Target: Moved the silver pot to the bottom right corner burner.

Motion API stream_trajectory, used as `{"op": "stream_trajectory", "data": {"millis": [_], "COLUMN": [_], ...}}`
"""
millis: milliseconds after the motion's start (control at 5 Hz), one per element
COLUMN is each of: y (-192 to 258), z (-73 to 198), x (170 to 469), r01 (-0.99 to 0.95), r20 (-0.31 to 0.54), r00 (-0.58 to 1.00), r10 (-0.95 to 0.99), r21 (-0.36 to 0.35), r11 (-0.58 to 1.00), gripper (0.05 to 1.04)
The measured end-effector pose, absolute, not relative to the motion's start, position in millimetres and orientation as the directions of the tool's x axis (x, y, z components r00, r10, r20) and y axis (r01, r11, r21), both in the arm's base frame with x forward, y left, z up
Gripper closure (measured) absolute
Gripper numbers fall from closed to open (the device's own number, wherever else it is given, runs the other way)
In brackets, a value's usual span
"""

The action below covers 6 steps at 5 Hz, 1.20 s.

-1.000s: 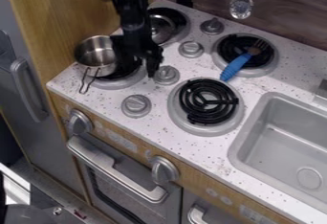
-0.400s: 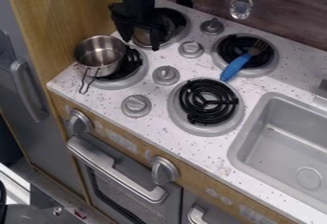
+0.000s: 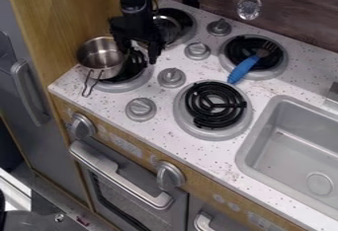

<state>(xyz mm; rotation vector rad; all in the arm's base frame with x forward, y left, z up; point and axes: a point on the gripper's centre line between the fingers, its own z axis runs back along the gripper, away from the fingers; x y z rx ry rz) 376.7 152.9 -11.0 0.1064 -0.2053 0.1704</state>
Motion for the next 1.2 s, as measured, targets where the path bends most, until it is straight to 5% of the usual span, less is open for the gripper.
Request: {"op": "stream_trajectory", "data": {"millis": [600,1000,1200], "y": [172.4,169.4,166.9], "z": [-30.2,-49.8,-49.8], "x": [378.6,378.3,380.2], "r01": [-0.214,-0.259,-0.250], "r20": [0.163,0.161,0.163], "r00": [0.968,0.955,0.957], "r10": [0.191,0.250,0.241], "r21": [0.134,0.039,0.033], "r11": [0.968,0.965,0.968], "gripper": [0.085,0.115,0.383]}}
